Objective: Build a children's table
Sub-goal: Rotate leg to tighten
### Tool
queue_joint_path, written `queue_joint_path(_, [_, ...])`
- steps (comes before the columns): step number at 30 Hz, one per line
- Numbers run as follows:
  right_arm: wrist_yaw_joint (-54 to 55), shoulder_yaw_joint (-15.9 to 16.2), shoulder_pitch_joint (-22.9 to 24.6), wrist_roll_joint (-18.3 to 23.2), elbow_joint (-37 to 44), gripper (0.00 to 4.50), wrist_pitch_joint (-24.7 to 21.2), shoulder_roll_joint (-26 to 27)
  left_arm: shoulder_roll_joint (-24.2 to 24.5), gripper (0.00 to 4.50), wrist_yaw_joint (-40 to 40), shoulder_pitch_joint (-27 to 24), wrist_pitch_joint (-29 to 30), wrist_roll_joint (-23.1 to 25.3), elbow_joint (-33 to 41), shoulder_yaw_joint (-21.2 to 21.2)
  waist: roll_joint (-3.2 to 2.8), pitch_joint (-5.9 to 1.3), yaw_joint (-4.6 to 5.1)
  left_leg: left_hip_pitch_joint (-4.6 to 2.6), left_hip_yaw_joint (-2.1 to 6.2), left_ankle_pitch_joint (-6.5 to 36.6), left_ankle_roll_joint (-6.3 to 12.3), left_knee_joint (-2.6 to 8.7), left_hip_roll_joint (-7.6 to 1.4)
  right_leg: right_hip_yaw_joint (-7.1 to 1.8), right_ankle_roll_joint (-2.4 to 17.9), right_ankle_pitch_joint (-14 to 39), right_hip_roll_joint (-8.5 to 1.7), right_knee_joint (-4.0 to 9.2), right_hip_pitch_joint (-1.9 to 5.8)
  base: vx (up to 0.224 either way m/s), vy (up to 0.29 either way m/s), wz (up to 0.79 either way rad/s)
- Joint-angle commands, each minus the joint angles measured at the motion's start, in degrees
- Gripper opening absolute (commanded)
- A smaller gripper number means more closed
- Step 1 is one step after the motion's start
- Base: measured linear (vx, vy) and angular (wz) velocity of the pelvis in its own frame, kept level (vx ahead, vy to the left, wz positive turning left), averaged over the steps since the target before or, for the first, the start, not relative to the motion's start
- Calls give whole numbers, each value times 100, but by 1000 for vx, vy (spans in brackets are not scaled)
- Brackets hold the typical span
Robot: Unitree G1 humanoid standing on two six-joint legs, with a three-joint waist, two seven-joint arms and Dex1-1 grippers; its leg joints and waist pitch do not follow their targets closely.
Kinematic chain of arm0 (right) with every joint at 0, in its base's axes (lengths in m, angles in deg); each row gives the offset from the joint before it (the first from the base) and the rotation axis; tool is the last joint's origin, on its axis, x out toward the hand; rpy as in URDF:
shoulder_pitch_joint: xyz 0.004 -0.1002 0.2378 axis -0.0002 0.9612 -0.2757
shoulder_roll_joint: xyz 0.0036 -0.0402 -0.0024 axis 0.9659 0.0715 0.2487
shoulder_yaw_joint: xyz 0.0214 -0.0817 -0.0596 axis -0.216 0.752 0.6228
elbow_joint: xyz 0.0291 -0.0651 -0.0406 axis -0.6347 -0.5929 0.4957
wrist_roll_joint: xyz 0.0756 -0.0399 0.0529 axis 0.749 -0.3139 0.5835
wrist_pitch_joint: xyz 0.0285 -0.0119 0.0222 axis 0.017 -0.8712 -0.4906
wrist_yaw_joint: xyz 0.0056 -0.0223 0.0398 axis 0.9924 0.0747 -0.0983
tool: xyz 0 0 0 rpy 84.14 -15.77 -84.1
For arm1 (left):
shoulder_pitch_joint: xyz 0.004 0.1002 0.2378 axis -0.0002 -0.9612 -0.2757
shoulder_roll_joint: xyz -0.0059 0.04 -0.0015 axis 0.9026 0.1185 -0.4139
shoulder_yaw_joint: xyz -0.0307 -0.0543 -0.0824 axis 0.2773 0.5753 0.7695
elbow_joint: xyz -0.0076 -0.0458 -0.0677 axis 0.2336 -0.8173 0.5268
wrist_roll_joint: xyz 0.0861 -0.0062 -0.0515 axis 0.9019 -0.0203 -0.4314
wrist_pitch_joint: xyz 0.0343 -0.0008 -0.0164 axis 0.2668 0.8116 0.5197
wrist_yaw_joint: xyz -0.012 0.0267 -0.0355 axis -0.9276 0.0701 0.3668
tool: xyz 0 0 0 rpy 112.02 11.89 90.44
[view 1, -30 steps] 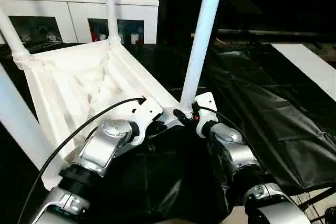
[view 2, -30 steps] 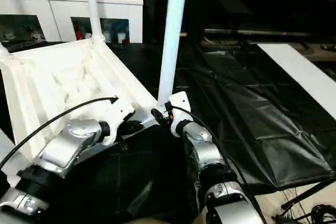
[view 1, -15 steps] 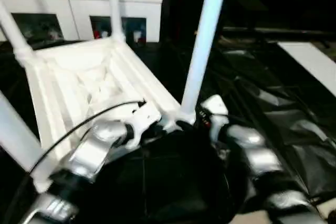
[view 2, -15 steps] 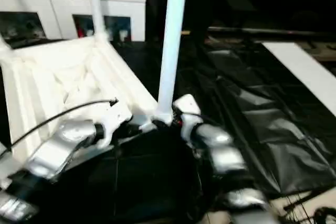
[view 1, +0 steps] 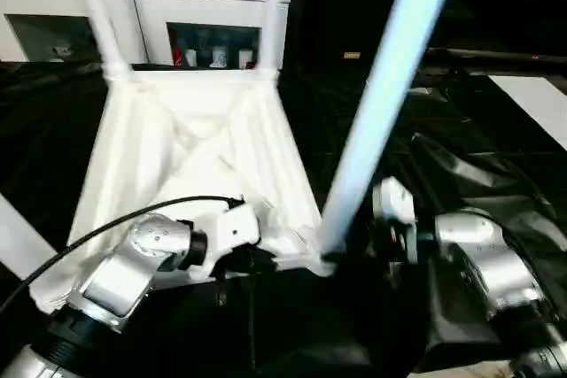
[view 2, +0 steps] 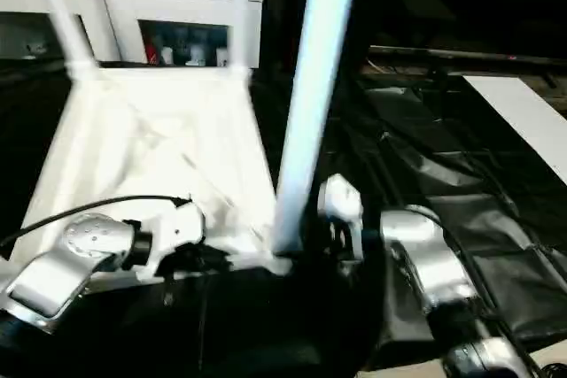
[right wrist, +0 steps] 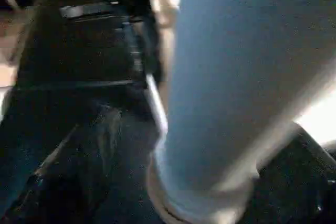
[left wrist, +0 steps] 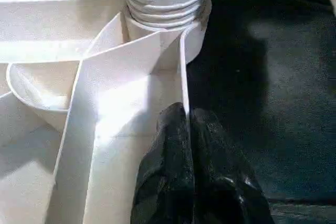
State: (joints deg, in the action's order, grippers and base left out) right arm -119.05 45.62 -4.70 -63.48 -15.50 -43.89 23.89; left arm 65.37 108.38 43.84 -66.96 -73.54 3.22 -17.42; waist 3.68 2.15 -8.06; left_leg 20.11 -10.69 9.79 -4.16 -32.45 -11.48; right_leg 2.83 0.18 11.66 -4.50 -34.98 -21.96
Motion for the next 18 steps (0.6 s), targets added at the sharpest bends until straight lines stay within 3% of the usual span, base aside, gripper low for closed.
queue_joint_path(1, [-20,61,-53,-103,83,395,3,-25,9,0,247,8,-26,66,-22,-330,-63,-231,51,-86,81,1905,-33,416,-202,-244,865,1731,-338,486,127,0,0,0])
queue_joint_path(8, [128,236,-157,-378,-110,395,172,-24,23,0,241,83,-17,92,-103,-308,-57,-237,66,-74,86,1847,-69,415,-197,-241,854,1658,-324,468,131,0,0,0])
queue_joint_path(18, [238,142,-245,-400,-425,379,216,4,77,0,235,64,-23,131,-147,-255,-47,-241,67,-74,82,1787,-39,408,-199,-237,876,1615,-323,462,130,0,0,0])
